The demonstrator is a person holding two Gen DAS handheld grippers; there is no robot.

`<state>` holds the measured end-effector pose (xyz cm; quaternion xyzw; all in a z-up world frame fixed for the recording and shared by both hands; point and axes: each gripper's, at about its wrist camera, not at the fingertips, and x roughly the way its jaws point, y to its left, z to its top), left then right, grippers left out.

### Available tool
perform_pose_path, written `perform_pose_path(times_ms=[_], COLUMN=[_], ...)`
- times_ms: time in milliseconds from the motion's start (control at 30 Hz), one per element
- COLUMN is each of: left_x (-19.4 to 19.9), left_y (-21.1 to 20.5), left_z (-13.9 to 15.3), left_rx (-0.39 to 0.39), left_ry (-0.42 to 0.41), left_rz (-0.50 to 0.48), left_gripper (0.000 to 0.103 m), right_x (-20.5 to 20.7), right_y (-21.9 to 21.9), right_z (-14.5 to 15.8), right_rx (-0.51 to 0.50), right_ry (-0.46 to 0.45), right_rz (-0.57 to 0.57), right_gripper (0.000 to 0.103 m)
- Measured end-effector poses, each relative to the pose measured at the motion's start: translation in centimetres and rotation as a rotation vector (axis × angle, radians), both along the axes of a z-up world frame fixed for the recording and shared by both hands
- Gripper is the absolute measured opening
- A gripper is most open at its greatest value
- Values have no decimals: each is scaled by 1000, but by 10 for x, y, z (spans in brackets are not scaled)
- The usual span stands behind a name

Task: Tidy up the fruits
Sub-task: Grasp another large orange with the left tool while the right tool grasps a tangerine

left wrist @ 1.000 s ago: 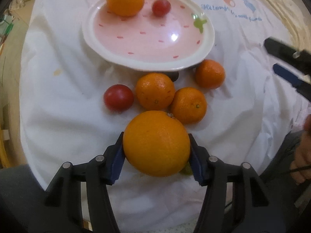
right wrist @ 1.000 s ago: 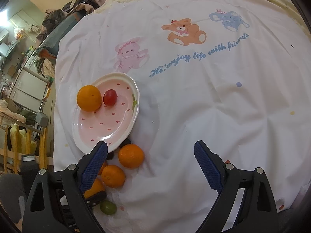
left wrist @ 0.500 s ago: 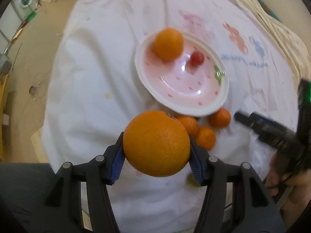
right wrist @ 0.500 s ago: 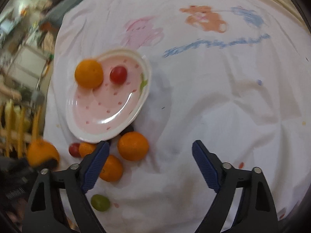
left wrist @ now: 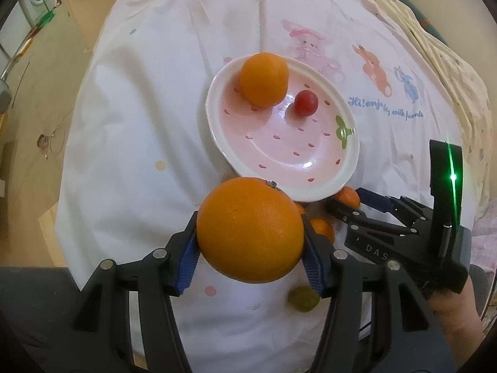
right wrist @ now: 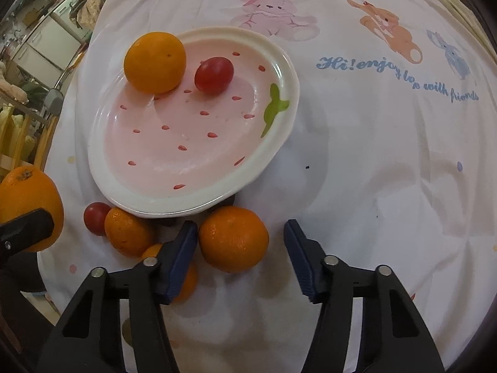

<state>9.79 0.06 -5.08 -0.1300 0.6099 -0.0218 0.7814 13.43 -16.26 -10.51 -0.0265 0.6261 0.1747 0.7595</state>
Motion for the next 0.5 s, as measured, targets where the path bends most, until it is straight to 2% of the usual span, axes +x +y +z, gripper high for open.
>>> perform_pose_path(times_ms=[67, 333, 500], left_x=[0, -1, 0], left_y=[-1, -4, -8], left_z=[0, -7, -13], left_rx=[-3, 17, 60], left_ry=[2, 26, 20], left_rz=[-3, -21, -32], left_gripper=[54, 54, 54], right_x=[1, -2, -7], right_y=[2, -8, -24], right_z=[0, 9, 21], right_rx=[25, 36, 60], right_ry=[10, -5, -20], right_rz=[7, -29, -62], right_gripper=[46, 45, 45])
